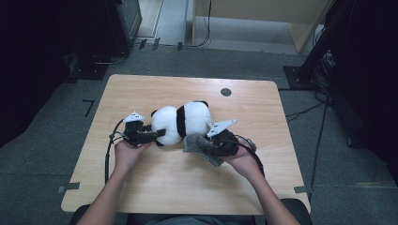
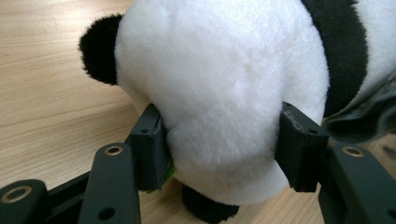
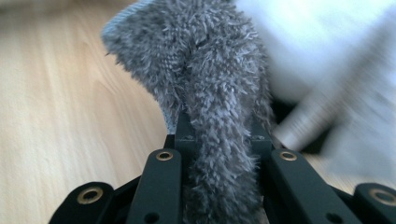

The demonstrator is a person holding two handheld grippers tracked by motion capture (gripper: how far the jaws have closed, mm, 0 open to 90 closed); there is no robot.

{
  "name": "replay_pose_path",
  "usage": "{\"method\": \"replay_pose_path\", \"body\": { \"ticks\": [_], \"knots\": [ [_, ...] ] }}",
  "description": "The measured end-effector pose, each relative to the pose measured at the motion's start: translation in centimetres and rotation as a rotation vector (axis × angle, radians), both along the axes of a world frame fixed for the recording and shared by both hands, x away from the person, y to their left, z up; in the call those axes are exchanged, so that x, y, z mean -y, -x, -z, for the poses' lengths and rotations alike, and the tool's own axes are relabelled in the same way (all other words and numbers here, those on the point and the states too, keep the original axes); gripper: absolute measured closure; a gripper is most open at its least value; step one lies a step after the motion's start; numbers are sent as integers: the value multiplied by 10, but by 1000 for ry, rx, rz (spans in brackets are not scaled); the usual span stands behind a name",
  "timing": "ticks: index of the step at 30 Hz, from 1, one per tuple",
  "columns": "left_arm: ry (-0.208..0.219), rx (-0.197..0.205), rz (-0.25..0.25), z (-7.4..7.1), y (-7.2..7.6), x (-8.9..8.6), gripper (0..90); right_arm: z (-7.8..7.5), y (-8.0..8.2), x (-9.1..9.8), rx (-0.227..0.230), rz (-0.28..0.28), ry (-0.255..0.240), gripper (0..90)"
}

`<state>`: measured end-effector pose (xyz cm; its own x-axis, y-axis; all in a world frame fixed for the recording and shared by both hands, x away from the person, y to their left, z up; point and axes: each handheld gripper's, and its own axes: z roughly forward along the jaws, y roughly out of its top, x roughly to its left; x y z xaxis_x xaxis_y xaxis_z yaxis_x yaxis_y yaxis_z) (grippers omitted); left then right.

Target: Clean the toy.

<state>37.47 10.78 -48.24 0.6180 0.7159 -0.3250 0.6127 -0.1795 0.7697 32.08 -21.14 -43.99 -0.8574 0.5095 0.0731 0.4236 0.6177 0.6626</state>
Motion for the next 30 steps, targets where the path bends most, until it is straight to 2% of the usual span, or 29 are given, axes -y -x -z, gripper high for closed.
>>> {"method": "replay_pose_path", "body": {
  "ticks": [5, 10, 14, 17, 23, 30],
  "knots": [
    [-1, 1, 1, 0, 0, 0, 425, 2, -5, -35, -4, -78, 0, 745],
    [0, -1, 0, 0, 0, 0, 425, 8, -15, -68, -22, -130, -1, 744],
    [1, -1, -1, 0, 0, 0, 425, 11, -20, -90, -28, -148, 13, 743],
    [2, -1, -3, 0, 0, 0, 425, 13, -25, -100, -34, -131, 7, 743],
    [-3, 2, -6, 0, 0, 0, 428, 19, -34, -103, -51, -88, -5, 742],
    [-4, 4, -5, 0, 0, 1, 428, 20, -34, -82, -31, -36, -5, 733]
  ]
}}
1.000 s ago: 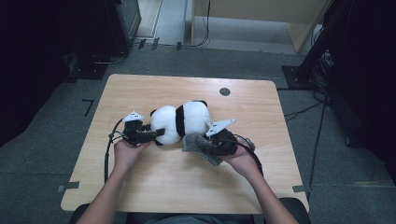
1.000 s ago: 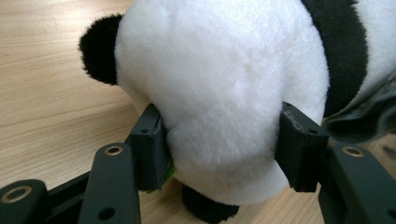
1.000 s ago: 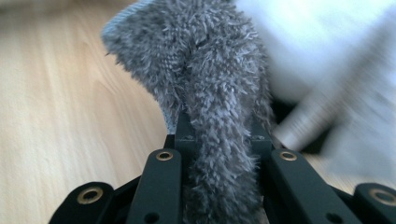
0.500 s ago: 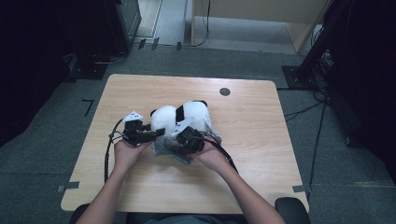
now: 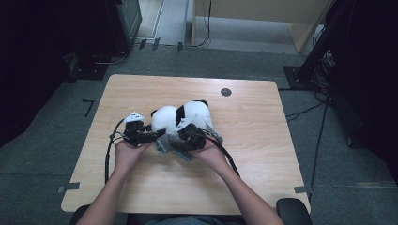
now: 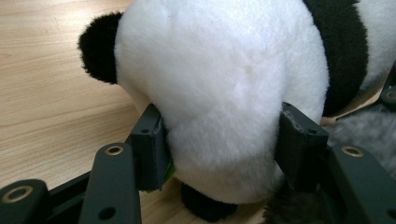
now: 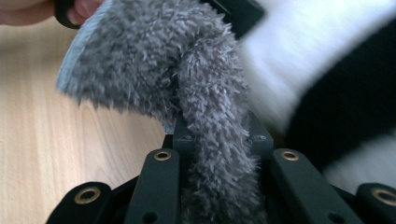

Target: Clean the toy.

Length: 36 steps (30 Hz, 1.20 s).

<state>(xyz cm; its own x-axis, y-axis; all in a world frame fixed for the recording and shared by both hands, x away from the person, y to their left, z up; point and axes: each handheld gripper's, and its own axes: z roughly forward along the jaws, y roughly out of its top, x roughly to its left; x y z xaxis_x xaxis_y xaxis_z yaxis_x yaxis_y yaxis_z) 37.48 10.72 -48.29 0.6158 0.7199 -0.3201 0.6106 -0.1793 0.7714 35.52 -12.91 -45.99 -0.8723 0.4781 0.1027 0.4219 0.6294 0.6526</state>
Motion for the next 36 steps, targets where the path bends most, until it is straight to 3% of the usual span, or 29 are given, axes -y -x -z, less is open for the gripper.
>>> {"method": "replay_pose_path", "body": {
  "ticks": [8, 23, 36],
  "knots": [
    [6, 1, 0, 1, -1, 0, 428, -3, 7, 39, 26, 50, 30, 733],
    [8, -1, -1, 1, -1, 0, 429, -3, 13, 107, 25, 130, 37, 719],
    [8, -3, -2, 1, 0, 0, 429, 6, -9, 155, -8, 319, 31, 728]
  ]
}}
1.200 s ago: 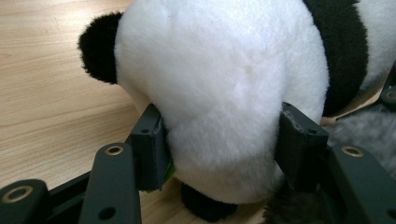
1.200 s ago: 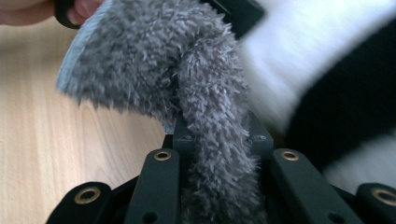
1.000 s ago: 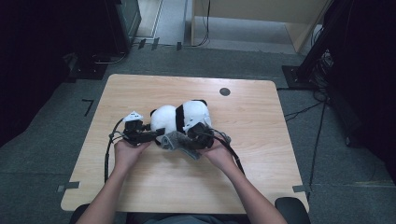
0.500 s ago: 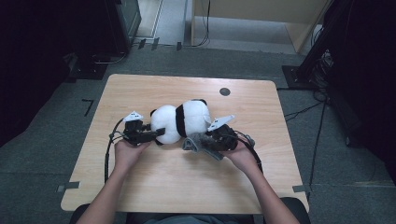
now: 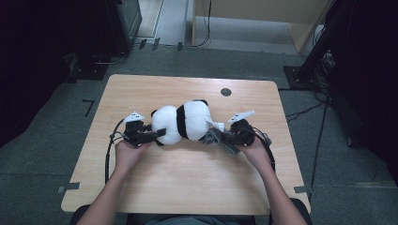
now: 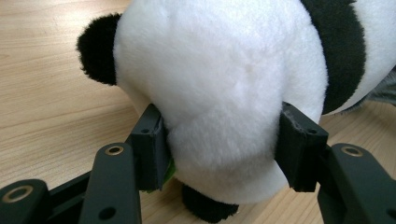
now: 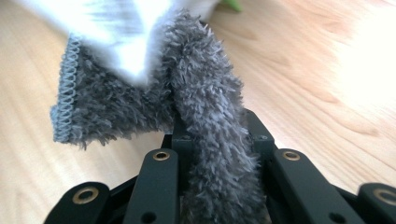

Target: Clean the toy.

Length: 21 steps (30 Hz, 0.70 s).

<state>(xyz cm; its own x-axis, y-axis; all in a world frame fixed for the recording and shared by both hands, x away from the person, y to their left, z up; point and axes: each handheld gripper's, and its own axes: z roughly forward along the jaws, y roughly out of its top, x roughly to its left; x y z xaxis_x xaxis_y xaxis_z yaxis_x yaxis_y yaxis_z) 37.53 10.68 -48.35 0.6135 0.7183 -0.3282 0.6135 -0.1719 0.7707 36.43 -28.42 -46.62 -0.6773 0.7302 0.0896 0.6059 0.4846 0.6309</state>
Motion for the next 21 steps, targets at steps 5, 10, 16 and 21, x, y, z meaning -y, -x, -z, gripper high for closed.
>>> {"method": "replay_pose_path", "body": {
  "ticks": [5, 10, 16, 21],
  "knots": [
    [3, -5, -5, 0, 0, 1, 429, 3, -13, 7, -2, 52, -4, 731],
    [13, -14, -9, 0, 1, 2, 430, 2, -27, 2, 6, 84, -8, 733],
    [14, -13, -20, -1, 2, 3, 429, 2, -37, -4, 33, 124, 24, 736],
    [30, -22, -20, -1, 2, 2, 427, 0, -32, 12, 51, 178, -15, 734]
  ]
}}
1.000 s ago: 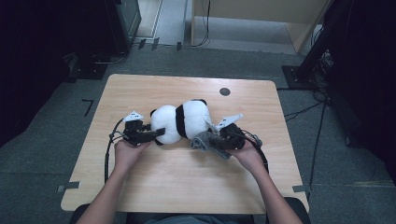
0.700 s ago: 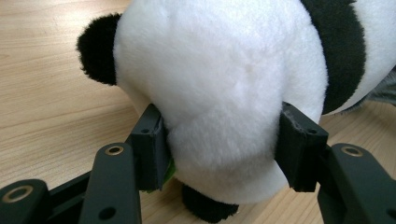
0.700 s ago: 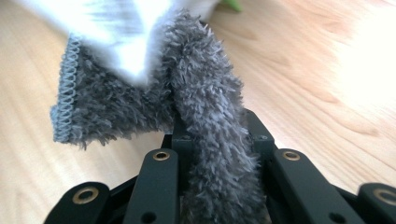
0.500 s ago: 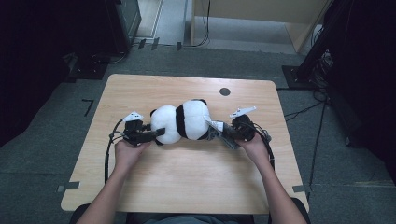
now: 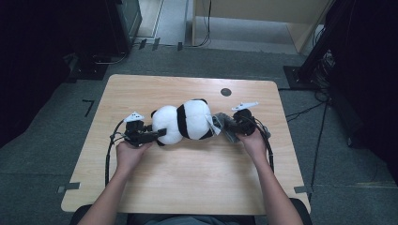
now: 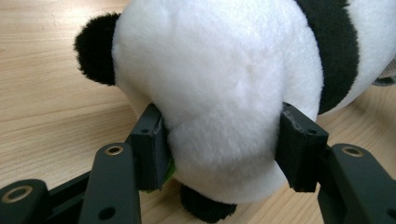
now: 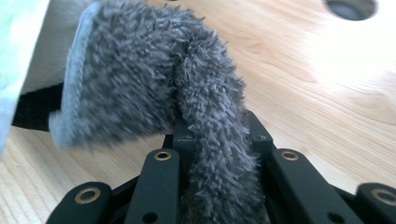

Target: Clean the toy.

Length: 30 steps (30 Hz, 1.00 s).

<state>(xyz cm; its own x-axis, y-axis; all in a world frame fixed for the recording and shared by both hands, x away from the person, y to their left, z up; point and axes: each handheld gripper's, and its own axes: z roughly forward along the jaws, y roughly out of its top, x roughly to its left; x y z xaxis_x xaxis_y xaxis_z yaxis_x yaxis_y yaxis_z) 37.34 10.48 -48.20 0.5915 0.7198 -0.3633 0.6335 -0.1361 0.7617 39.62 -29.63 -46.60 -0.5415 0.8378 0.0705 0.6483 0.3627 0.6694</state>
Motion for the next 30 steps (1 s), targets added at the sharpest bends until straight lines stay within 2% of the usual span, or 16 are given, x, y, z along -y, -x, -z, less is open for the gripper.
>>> {"method": "replay_pose_path", "body": {
  "ticks": [2, 5, 8, 11, 13, 15, 18, 22, 25, 30],
  "knots": [
    [19, -13, -1, -1, 0, -1, 426, -2, 2, 10, 15, 30, -7, 734],
    [22, -14, -2, -1, 1, -1, 426, -1, 4, 26, 31, 76, -11, 730],
    [19, -9, -4, 0, 0, -1, 422, 9, 3, 37, 11, 108, -30, 708],
    [14, -3, -4, 1, 0, -1, 415, 19, 2, 39, -2, 97, -59, 582],
    [17, -1, -7, 2, -1, -1, 412, 23, 1, 35, -22, 71, -33, 498],
    [19, 0, -10, 2, -1, -1, 409, 21, 2, 31, 0, 61, 11, 433],
    [17, 0, -9, 2, -1, -1, 400, 13, 5, 29, 45, 49, 8, 336],
    [16, -2, -10, 1, -1, -1, 370, 1, 10, 26, 98, 47, 21, 263],
    [16, -2, -13, 1, -1, -1, 354, -12, 16, 22, 134, 30, -39, 231],
    [3, -3, -9, 0, 1, -1, 326, -27, 22, 11, 169, -36, -158, 134]
  ]
}}
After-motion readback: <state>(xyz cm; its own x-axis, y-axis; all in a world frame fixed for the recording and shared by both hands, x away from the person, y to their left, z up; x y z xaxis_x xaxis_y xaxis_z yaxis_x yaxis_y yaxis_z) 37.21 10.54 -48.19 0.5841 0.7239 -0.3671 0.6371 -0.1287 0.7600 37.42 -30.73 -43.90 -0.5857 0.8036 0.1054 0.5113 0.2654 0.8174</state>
